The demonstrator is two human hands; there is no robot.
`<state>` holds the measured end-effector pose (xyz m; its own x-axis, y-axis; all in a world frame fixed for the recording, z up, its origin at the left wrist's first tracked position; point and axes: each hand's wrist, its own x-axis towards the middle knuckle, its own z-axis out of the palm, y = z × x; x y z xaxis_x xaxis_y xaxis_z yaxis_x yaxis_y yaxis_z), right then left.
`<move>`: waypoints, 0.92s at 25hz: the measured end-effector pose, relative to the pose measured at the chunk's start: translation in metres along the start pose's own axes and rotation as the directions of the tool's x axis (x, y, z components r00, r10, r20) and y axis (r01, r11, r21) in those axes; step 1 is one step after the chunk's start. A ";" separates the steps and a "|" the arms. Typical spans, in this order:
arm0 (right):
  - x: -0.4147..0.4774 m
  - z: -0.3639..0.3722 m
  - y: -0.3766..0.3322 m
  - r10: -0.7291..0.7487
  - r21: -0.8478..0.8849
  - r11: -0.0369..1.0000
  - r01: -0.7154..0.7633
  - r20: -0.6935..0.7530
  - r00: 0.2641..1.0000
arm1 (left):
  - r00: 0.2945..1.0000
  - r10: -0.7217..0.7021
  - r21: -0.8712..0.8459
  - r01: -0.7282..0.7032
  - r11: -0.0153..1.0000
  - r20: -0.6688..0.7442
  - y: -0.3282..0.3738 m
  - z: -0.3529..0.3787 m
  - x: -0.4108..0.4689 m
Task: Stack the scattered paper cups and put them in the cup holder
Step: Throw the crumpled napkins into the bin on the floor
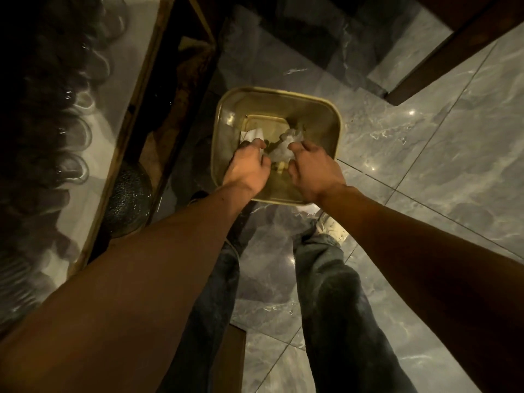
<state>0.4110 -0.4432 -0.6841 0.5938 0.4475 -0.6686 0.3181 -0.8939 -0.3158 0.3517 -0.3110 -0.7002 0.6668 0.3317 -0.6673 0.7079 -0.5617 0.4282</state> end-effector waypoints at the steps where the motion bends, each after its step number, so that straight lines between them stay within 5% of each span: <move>1: -0.010 -0.010 -0.004 0.000 -0.001 1.000 0.000 -0.006 1.000 | 1.000 0.029 0.029 -0.029 0.999 0.005 0.006 -0.010 -0.010; 11: -0.162 -0.120 -0.055 -0.052 0.006 0.999 0.053 -0.118 0.992 | 0.976 0.218 0.175 -0.213 0.961 -0.006 0.065 -0.132 -0.163; 23: -0.342 -0.255 -0.119 0.020 0.019 1.000 -0.014 -0.345 0.938 | 0.847 0.530 0.365 -0.478 0.799 -0.050 0.144 -0.275 -0.329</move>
<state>0.3584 -0.4834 -0.2456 0.8185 0.4109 -0.4015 0.2958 -0.9005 -0.3188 0.2982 -0.2923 -0.2516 0.9514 0.0215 -0.3072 0.1617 -0.8840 0.4387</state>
